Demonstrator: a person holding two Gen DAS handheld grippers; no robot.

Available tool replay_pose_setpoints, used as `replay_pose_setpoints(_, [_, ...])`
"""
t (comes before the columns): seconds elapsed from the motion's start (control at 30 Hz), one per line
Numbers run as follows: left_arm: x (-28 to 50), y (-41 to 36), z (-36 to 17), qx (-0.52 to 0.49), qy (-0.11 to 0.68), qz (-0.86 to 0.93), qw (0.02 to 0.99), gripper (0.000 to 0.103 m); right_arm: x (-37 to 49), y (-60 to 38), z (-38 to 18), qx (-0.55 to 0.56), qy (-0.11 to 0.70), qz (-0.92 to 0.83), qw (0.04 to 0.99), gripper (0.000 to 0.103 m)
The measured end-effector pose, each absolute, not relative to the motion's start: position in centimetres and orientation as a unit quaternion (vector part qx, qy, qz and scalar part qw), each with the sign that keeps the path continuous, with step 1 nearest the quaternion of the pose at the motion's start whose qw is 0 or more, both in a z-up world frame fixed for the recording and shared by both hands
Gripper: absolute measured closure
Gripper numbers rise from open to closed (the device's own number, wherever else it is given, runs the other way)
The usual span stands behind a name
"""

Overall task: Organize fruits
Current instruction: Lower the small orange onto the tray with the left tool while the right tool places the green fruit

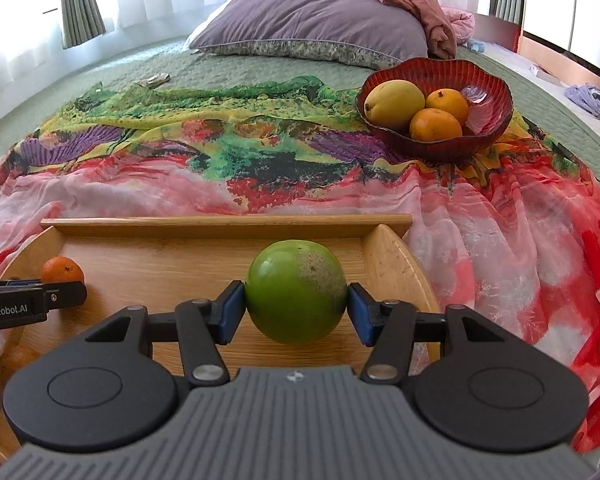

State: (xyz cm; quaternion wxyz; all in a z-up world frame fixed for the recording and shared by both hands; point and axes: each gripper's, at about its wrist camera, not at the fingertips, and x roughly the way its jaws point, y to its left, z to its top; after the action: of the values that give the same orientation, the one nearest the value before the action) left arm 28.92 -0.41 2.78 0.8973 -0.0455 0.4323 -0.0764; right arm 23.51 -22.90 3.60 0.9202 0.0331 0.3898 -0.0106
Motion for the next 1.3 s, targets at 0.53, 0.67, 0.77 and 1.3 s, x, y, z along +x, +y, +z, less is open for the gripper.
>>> replay_pose_setpoints(0.53, [29.0, -0.6, 2.8, -0.041, 0.429, -0.076, 0.899, 0.069, 23.7, -22.9, 3.0, 0.022, 0.397, -0.01, 0.918, 0.044])
replay_pose_setpoints(0.67, [29.0, -0.5, 2.8, -0.039, 0.428, -0.076, 0.9, 0.069, 23.7, -22.9, 3.0, 0.022, 0.397, -0.01, 0.917, 0.044])
replay_pose_setpoints(0.77, [28.9, -0.5, 2.8, -0.038, 0.427, -0.077, 0.9, 0.068, 23.7, -22.8, 3.0, 0.018, 0.398, -0.011, 0.917, 0.044])
replay_pose_setpoints(1.3, [27.6, -0.6, 3.3, -0.023, 0.417, -0.082, 0.905, 0.031, 23.0, -23.1, 2.8, 0.028, 0.401, -0.008, 0.916, 0.031])
